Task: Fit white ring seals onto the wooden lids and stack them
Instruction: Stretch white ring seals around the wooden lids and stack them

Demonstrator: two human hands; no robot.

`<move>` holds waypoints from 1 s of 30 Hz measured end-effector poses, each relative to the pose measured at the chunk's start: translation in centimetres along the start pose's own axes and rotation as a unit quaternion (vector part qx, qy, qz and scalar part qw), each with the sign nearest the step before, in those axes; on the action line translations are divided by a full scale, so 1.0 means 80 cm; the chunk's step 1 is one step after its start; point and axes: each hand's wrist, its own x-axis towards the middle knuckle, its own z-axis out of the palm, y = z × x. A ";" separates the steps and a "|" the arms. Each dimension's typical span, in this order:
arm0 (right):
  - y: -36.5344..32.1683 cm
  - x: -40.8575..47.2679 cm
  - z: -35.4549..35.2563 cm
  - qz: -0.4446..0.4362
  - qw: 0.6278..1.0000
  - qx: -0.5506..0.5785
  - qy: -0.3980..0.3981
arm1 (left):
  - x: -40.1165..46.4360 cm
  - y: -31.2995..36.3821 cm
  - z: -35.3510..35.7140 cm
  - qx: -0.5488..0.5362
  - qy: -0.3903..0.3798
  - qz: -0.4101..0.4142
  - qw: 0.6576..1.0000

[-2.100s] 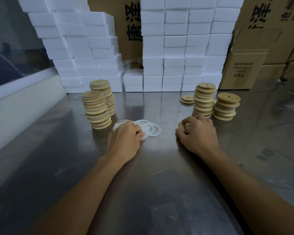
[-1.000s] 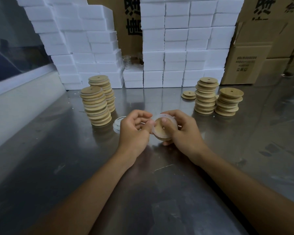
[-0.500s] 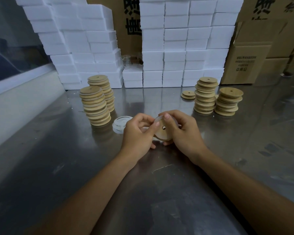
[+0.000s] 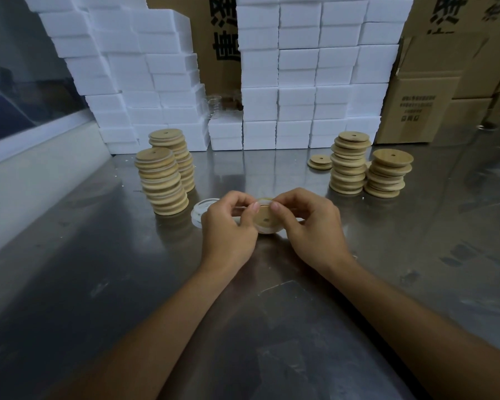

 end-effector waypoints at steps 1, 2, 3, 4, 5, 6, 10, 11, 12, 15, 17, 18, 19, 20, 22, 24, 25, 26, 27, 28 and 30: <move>0.000 0.000 0.000 0.004 1.000 0.002 0.004 | 0.001 0.000 -0.001 0.001 -0.003 0.002 1.000; 0.000 0.001 0.000 0.007 1.000 0.004 0.006 | 0.003 0.000 -0.003 -0.001 -0.005 0.001 1.000; 0.000 0.001 0.000 0.011 1.000 0.008 0.008 | 0.004 0.000 -0.005 -0.003 -0.009 0.001 1.000; 0.000 0.001 0.000 0.016 1.000 0.013 0.011 | 0.006 0.000 -0.007 -0.007 -0.014 -0.001 1.000; 0.000 0.002 0.000 0.022 1.000 0.018 0.012 | 0.008 -0.001 -0.010 -0.012 -0.022 -0.004 1.000; 0.000 0.003 -0.001 0.028 0.999 0.022 0.010 | 0.009 0.000 -0.013 -0.021 -0.032 -0.010 0.999; 0.000 0.008 -0.007 0.058 0.998 0.031 -0.023 | 0.017 0.003 -0.025 -0.044 -0.081 -0.034 0.995; 0.000 0.009 -0.009 0.061 0.997 0.034 -0.036 | 0.018 0.004 -0.027 -0.041 -0.092 -0.034 0.994; -0.001 0.010 -0.011 0.063 0.996 0.039 -0.045 | 0.019 0.005 -0.030 -0.037 -0.100 -0.032 0.994; -0.002 0.011 -0.013 0.075 0.994 0.054 -0.056 | 0.023 0.006 -0.035 -0.014 -0.114 -0.026 0.993; -0.002 0.011 -0.012 0.082 0.993 0.066 -0.058 | 0.023 0.007 -0.036 -0.009 -0.115 -0.034 0.993; -0.002 0.011 -0.012 0.082 0.993 0.068 -0.059 | 0.024 0.008 -0.037 -0.014 -0.112 -0.041 0.993; -0.002 0.011 -0.012 0.082 0.992 0.071 -0.059 | 0.024 0.008 -0.038 -0.021 -0.110 -0.050 0.993; -0.002 0.011 -0.012 0.083 0.992 0.076 -0.060 | 0.024 0.007 -0.039 -0.028 -0.109 -0.058 0.992; -0.003 0.011 -0.014 0.082 0.991 0.078 -0.068 | 0.023 0.008 -0.042 -0.044 -0.108 -0.073 0.990; -0.003 0.011 -0.014 0.083 0.990 0.085 -0.076 | 0.023 0.009 -0.044 -0.067 -0.111 -0.089 0.988; -0.003 0.011 -0.015 0.086 0.989 0.094 -0.078 | 0.023 0.010 -0.045 -0.076 -0.112 -0.094 0.986; -0.003 0.011 -0.015 0.088 0.988 0.101 -0.078 | 0.023 0.010 -0.046 -0.081 -0.112 -0.098 0.986; -0.002 0.011 -0.015 0.091 0.987 0.108 -0.078 | 0.022 0.011 -0.047 -0.084 -0.112 -0.100 0.985; -0.002 0.012 -0.015 0.094 0.986 0.115 -0.079 | 0.022 0.011 -0.047 -0.085 -0.113 -0.102 0.985; -0.002 0.012 -0.014 0.095 0.985 0.122 -0.079 | 0.022 0.011 -0.048 -0.085 -0.113 -0.102 0.985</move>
